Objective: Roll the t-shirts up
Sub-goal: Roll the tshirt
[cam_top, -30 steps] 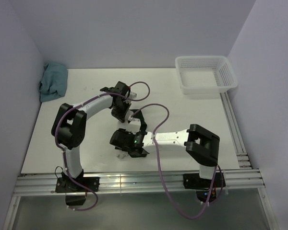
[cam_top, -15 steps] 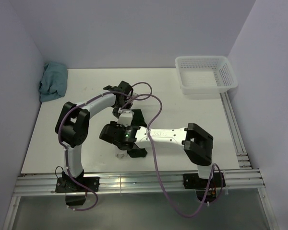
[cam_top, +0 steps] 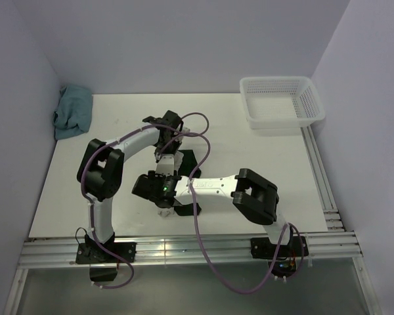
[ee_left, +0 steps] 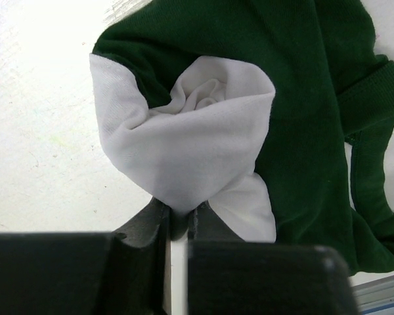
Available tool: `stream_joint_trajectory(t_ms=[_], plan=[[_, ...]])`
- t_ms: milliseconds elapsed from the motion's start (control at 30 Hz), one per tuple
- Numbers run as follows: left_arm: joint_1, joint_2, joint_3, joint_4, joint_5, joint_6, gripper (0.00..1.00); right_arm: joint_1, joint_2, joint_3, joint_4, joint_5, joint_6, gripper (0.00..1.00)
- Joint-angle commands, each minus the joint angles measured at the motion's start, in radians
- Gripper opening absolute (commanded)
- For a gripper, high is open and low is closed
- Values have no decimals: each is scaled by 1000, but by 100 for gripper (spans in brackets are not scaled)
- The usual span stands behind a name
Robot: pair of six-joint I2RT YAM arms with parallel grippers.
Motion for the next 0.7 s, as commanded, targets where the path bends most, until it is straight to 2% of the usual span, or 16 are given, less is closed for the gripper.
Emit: stream_joint_trajectory(t_ms=[0,200,367,500,667], plan=[[-7,27,38,6,0,4,12,-7,32,18,-15,-27,2,59],[-9,32,59,2,23,12,29,-5,98,59,-161,-65,60,60],[-6,35,87,-6,46,16,40,-5,99,22,-179,-88,88,60],[8,27,121,-4,75,21,55,-2,108,19,-203,-97,89,60],[56,13,162,2,116,29,65,-4,137,21,-195,-125,76,60]])
